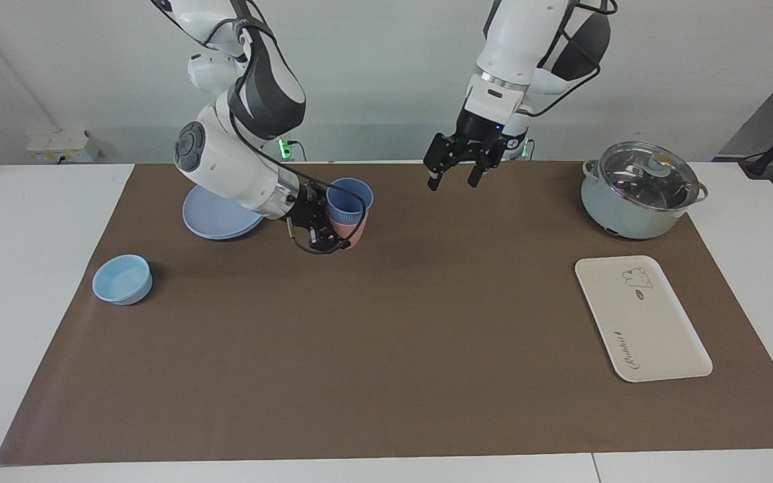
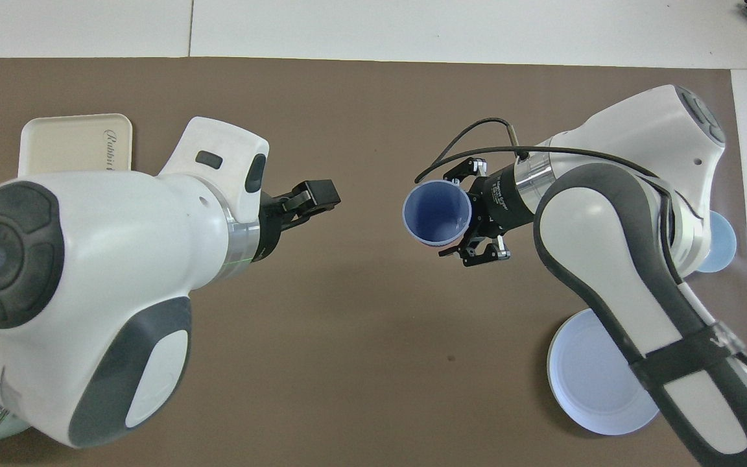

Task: Place cup on tray
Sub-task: 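Grasp the inner blue cup rim with the left gripper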

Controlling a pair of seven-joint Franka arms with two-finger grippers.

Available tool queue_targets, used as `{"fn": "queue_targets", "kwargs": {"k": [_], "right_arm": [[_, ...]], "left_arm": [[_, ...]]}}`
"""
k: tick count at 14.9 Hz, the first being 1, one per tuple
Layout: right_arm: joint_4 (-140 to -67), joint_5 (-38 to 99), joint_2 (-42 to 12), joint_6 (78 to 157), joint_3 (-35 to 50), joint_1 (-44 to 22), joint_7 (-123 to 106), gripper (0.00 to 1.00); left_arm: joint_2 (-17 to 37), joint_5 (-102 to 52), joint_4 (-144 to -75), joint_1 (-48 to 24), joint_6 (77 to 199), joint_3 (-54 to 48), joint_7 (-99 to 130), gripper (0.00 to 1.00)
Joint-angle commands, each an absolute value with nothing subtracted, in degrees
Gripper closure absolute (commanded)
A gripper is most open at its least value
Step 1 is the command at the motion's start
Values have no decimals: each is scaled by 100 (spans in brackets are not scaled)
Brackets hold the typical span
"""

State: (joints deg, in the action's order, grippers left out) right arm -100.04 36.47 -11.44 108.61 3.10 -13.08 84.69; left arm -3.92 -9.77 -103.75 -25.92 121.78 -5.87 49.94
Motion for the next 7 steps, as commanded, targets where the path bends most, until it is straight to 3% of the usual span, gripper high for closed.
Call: {"fn": "queue_targets", "kwargs": {"k": [1,7], "right_arm": [[-10134,3683,-1063,11354,299,-1546,8805,100],[-10195,3674,-1055,11496,299,-1608,8868,100]], "left_arm": [[-493,-1448,-10600,-2654,12873,-466,5247,0],[-255,-1485,-10661,-3138,13351,-457,5687,5]]}}
